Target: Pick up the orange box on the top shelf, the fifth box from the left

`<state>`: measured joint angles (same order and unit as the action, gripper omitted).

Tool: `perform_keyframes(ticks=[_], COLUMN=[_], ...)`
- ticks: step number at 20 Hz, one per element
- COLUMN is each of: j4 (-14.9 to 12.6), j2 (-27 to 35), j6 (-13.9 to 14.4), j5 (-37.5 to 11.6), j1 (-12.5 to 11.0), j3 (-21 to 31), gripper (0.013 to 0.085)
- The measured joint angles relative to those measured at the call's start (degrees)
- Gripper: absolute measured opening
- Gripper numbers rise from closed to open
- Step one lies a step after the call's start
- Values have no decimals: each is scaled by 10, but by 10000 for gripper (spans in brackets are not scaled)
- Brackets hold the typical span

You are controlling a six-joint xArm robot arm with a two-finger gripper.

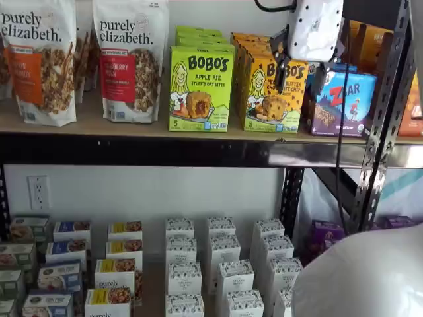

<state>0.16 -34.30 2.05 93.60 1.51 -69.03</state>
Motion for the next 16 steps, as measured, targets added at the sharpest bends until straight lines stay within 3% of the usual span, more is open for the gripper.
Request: perform_keyframes(ticks=[10, 16], j4=[50, 78], j2=[-9, -13], j6=[-28, -67], j5=[-120, -144], j1=[-24, -58], j3=[38, 44], gripper=[850, 850])
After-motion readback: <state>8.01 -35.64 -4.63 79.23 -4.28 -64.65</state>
